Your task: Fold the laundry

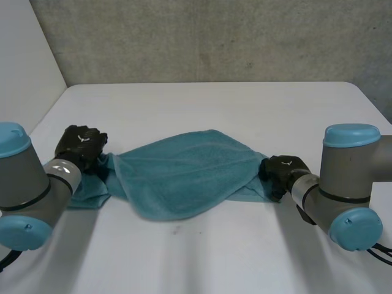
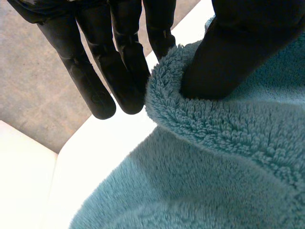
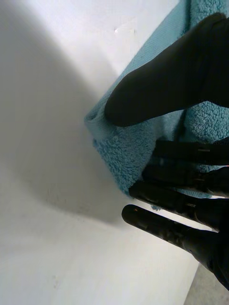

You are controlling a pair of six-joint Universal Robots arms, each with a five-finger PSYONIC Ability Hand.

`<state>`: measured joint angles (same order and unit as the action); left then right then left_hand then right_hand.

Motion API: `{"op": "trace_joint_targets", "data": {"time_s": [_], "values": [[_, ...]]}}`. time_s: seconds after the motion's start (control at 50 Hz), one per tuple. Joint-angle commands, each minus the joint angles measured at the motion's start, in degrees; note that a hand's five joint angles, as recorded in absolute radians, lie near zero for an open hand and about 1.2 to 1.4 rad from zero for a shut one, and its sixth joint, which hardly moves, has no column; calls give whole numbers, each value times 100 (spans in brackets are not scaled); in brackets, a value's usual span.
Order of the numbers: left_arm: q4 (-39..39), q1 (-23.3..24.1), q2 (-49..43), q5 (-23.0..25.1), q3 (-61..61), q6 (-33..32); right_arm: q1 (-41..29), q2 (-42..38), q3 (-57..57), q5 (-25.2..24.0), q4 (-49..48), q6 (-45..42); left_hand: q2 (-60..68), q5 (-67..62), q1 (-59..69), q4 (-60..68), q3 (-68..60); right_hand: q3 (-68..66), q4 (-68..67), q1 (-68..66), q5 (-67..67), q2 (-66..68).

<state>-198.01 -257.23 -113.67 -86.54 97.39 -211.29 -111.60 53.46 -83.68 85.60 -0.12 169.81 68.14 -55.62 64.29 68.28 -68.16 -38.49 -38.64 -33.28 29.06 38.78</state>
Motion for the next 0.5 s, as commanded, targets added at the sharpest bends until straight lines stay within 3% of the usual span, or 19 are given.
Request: {"op": "trace_joint_targets", "data": {"time_s": [0.02, 0.5], "values": [[0, -20, 90, 14, 78, 9, -11, 15, 9, -44, 12, 8, 1186, -1438, 1571, 1172, -1184, -255, -240, -776, 198, 226], [0, -20, 143, 23, 87, 35, 7, 350, -52, -61, 47, 219, 1186, -1438, 1571, 1172, -1184, 317, 333, -203, -374, -347]]}}
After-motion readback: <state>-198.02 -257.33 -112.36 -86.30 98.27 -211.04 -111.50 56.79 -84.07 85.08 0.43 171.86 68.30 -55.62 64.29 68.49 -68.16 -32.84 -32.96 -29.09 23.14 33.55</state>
